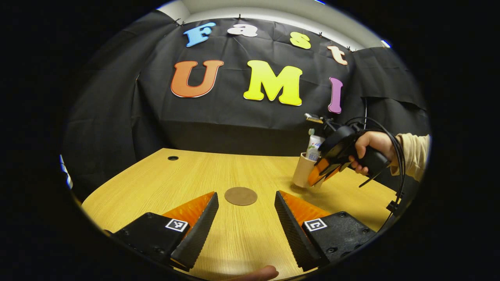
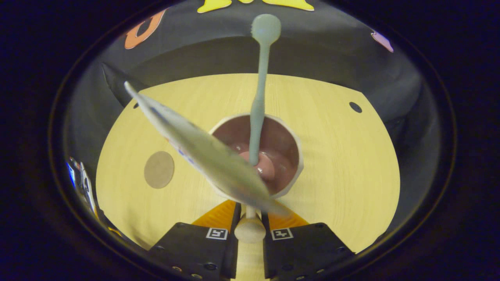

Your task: Put the toothbrush and toothpaste on the desktop into the cup, then pick up the cup and place it on the coaster on the desktop.

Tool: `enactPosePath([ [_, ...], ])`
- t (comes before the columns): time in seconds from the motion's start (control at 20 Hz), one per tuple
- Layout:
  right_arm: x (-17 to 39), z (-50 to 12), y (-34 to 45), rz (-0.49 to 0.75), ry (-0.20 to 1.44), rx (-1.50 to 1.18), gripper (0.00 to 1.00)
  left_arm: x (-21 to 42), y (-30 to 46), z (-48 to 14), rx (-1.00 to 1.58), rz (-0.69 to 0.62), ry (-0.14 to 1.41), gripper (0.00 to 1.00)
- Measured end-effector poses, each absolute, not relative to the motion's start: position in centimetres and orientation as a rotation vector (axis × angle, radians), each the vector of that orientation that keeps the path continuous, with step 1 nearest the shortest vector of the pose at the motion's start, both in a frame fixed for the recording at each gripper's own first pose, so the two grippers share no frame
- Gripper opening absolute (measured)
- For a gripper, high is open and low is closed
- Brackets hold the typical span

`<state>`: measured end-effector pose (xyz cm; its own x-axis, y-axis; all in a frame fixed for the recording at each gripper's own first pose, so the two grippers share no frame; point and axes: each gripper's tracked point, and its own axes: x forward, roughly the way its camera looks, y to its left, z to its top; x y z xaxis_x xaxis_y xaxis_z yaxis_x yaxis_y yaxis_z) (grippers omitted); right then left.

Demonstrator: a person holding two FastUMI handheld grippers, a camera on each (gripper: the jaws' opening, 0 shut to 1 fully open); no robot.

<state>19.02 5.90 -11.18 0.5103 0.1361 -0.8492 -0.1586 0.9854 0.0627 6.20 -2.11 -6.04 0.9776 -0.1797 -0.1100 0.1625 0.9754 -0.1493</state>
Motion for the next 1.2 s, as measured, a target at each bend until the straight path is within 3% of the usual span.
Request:
enactPosePath([
  [0.2,19.1,-9.3,7.5,0.233,0.957,-0.087,0.26,5.5,-0.8,-6.6,-0.139,-0.149,0.122,0.92],
  [0.7,17.8,-11.4,16.4,0.388,1.002,-0.201,0.25,3.4,2.1,-7.4,-0.122,-0.110,0.106,0.92],
  [1.2,17.2,-12.9,20.5,0.435,1.027,-0.276,0.24,3.5,3.8,-9.1,-0.149,-0.080,0.144,0.93],
])
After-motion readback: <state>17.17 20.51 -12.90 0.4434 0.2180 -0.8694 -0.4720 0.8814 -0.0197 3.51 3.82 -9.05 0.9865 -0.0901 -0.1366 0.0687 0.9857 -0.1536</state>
